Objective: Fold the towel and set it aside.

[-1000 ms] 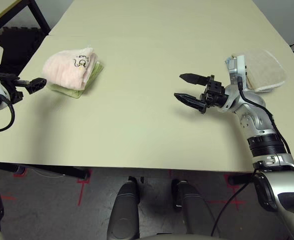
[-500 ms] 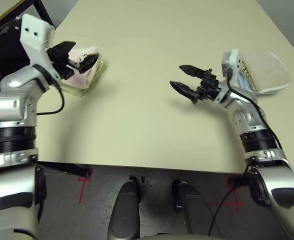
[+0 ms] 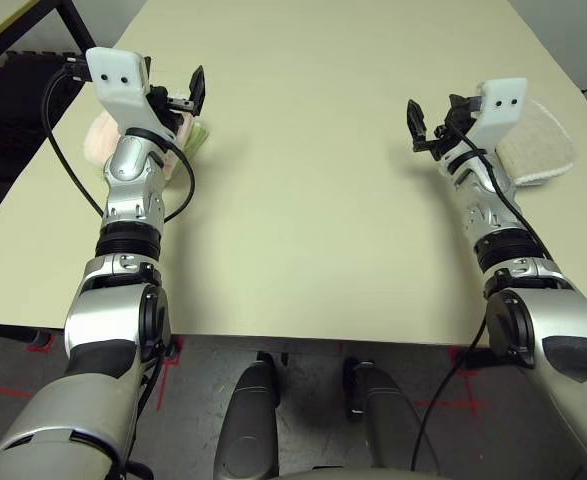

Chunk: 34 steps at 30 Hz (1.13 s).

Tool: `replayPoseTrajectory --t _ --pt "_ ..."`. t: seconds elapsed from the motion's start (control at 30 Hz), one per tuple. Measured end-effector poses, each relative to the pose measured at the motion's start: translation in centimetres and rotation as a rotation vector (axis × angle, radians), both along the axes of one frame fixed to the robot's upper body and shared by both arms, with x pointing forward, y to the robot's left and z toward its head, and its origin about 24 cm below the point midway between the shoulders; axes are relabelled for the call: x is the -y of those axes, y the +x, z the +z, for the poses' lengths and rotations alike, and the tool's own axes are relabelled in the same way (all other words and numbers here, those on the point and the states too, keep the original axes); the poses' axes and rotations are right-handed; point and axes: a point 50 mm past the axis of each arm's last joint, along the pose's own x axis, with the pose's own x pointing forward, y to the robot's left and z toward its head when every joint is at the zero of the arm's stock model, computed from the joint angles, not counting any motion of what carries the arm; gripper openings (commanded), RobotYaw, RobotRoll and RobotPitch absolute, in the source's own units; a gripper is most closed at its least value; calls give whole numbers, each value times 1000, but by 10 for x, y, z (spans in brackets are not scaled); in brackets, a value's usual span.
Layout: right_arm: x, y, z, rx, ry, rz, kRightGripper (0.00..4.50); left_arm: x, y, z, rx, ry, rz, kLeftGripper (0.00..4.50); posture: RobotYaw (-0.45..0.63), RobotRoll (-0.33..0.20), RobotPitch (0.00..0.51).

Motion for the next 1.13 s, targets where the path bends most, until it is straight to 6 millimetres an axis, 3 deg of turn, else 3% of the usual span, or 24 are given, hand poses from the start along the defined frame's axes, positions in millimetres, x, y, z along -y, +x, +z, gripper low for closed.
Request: replayPoseTrajectory --t 0.13,0.27,0.43,0.53,1.13 --pt "15 -3 -2 -18 -12 -15 4500 -21 -7 -1 -34 12 -7 4446 1 0 170" --pt "25 -6 -14 -56 10 -56 4500 -36 -14 -23 -120 -10 23 4446 0 0 173" --pt "35 -11 -23 -71 29 -110 4500 -54 -23 -30 -111 -72 158 4446 -1 0 167" --pt "36 -11 -23 -65 34 -112 4500 -55 -26 -25 -65 -46 160 4446 -10 0 167" --pt "39 -16 -32 -76 48 -65 4500 -47 -30 -40 -128 17 -56 4446 -10 0 177"
